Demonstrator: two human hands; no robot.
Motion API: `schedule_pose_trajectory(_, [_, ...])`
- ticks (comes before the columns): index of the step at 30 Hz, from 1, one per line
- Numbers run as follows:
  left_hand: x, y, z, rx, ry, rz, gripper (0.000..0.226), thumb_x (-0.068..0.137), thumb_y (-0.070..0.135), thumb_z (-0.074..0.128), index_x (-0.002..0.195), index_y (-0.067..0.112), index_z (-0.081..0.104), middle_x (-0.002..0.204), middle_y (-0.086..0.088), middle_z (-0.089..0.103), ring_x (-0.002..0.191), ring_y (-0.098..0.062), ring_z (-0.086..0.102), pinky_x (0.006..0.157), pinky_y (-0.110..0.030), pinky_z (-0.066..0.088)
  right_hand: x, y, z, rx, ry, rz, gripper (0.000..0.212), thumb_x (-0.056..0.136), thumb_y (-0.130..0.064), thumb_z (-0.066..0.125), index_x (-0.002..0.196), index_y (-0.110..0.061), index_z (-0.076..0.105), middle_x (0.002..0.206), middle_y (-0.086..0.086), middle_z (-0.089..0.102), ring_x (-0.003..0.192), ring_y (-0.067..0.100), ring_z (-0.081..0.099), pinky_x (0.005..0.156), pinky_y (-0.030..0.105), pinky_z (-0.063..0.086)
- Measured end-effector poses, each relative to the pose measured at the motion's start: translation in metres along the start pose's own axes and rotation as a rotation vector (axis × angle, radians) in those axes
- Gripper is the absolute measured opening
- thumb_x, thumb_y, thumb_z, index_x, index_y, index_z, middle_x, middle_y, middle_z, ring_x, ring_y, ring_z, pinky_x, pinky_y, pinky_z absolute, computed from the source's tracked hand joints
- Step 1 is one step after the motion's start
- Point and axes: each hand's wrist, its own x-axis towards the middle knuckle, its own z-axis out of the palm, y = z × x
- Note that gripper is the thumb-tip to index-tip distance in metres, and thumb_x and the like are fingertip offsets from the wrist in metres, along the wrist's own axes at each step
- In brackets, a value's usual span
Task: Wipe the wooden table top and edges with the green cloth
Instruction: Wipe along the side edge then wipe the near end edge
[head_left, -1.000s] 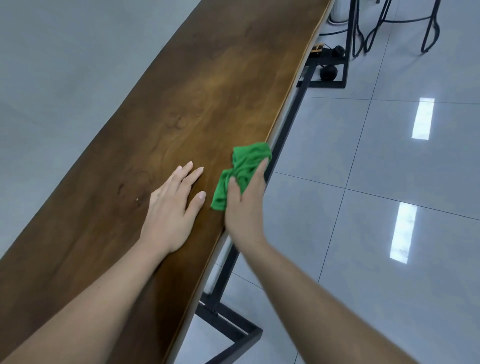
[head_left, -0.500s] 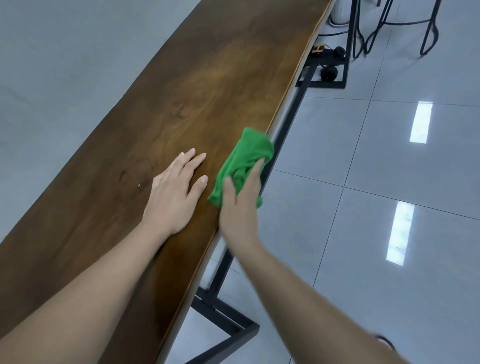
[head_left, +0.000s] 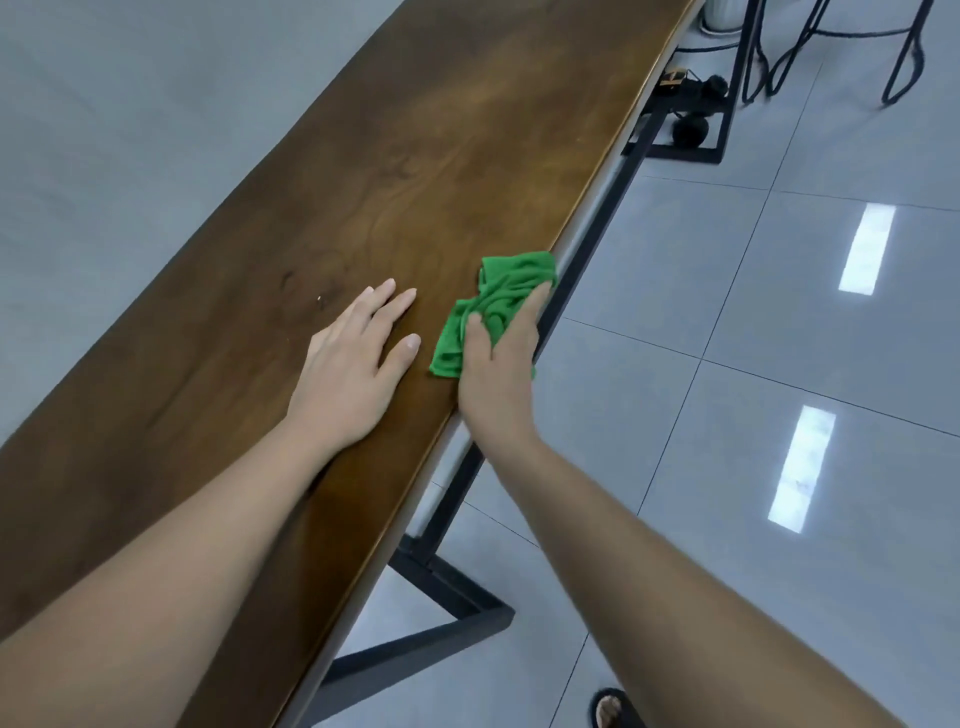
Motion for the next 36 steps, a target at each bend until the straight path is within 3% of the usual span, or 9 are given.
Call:
schedule_pose_trajectory(2, [-0.019, -0.005, -0.003, -0.001, -0.007, -0.026, 0.068, 0.111, 0.072, 0.021, 0.172, 0.045, 0.029, 0.182, 0.017, 0.02, 0.17, -0.011, 0.015, 0.133, -0.058, 0.024, 0.04, -0.009, -0.012, -0.014, 0.033, 0.006, 0.084, 0.118, -0.034, 0.047, 0.175, -0.03, -0.014, 0.178, 0.004, 0.022, 0.155, 0.019, 0.034, 0.117, 0.028, 0.023])
schedule_pose_trajectory(6, [-0.061, -0.017, -0.008, -0.012, -0.013, -0.077, 0.07, 0.11, 0.073, 0.019, 0.172, 0.044, 0.028, 0.183, 0.016, 0.02, 0.17, -0.011, 0.014, 0.134, -0.058, 0.023, 0.072, -0.017, -0.024, -0.014, 0.063, 0.014, 0.081, 0.118, -0.036, 0.045, 0.176, -0.032, -0.012, 0.173, 0.006, 0.03, 0.126, 0.013, 0.044, 0.109, 0.03, 0.031])
schedule_pose_trajectory(13, [-0.133, -0.043, -0.014, -0.009, -0.013, -0.19, 0.075, 0.108, 0.078, 0.015, 0.173, 0.044, 0.027, 0.182, 0.018, 0.02, 0.17, -0.01, 0.014, 0.133, -0.061, 0.025, 0.029, -0.012, -0.009, 0.014, 0.056, 0.008, 0.08, 0.119, -0.034, 0.042, 0.175, -0.028, -0.014, 0.179, 0.002, 0.023, 0.16, 0.013, 0.03, 0.109, 0.02, 0.024])
schedule_pose_trajectory(20, [-0.202, -0.056, -0.016, -0.003, 0.021, -0.302, 0.069, 0.112, 0.07, 0.021, 0.173, 0.04, 0.029, 0.182, 0.016, 0.022, 0.17, -0.01, 0.015, 0.131, -0.062, 0.028, -0.088, 0.021, 0.022, 0.026, -0.06, -0.027, 0.081, 0.12, -0.032, 0.042, 0.174, -0.025, -0.018, 0.184, -0.003, 0.005, 0.166, 0.006, 0.009, 0.113, 0.01, 0.022])
schedule_pose_trajectory(22, [-0.22, -0.056, -0.017, -0.005, 0.028, -0.322, 0.068, 0.112, 0.069, 0.022, 0.173, 0.039, 0.03, 0.182, 0.015, 0.023, 0.169, -0.01, 0.016, 0.131, -0.061, 0.028, -0.121, 0.031, 0.03, 0.032, -0.1, -0.014, 0.082, 0.12, -0.032, 0.042, 0.174, -0.025, -0.018, 0.183, -0.004, 0.005, 0.162, 0.0, 0.013, 0.101, -0.005, 0.022])
schedule_pose_trajectory(27, [-0.264, -0.06, -0.02, 0.003, 0.017, -0.357, 0.07, 0.112, 0.07, 0.021, 0.174, 0.038, 0.029, 0.182, 0.014, 0.023, 0.169, -0.014, 0.019, 0.134, -0.057, 0.023, -0.194, 0.042, 0.045, 0.031, -0.159, 0.017, 0.082, 0.12, -0.029, 0.044, 0.174, -0.025, -0.019, 0.175, -0.008, 0.009, 0.129, -0.041, 0.013, 0.092, -0.011, 0.024])
schedule_pose_trajectory(32, [-0.309, -0.071, -0.024, 0.011, 0.015, -0.359, 0.065, 0.115, 0.064, 0.025, 0.173, 0.038, 0.03, 0.182, 0.015, 0.023, 0.169, -0.011, 0.017, 0.134, -0.051, 0.02, -0.267, 0.053, 0.069, 0.069, -0.132, -0.019, 0.085, 0.12, -0.035, 0.045, 0.172, -0.038, -0.023, 0.182, -0.009, 0.001, 0.162, -0.001, 0.019, 0.116, 0.008, 0.031])
schedule_pose_trajectory(34, [-0.323, -0.077, -0.025, 0.008, 0.016, -0.35, 0.064, 0.115, 0.063, 0.026, 0.173, 0.038, 0.031, 0.182, 0.015, 0.023, 0.169, -0.011, 0.016, 0.134, -0.051, 0.021, -0.295, 0.061, 0.081, 0.083, -0.128, -0.038, 0.085, 0.119, -0.036, 0.045, 0.171, -0.041, -0.022, 0.183, -0.008, 0.001, 0.167, 0.008, 0.016, 0.126, 0.026, 0.033])
schedule_pose_trajectory(36, [-0.338, -0.085, -0.026, 0.005, 0.018, -0.325, 0.061, 0.116, 0.059, 0.029, 0.173, 0.038, 0.031, 0.182, 0.014, 0.023, 0.169, -0.01, 0.016, 0.135, -0.051, 0.022, -0.326, 0.069, 0.091, 0.08, -0.122, -0.047, 0.085, 0.12, -0.035, 0.046, 0.173, -0.038, -0.021, 0.183, -0.01, 0.0, 0.168, 0.009, 0.012, 0.129, 0.028, 0.03])
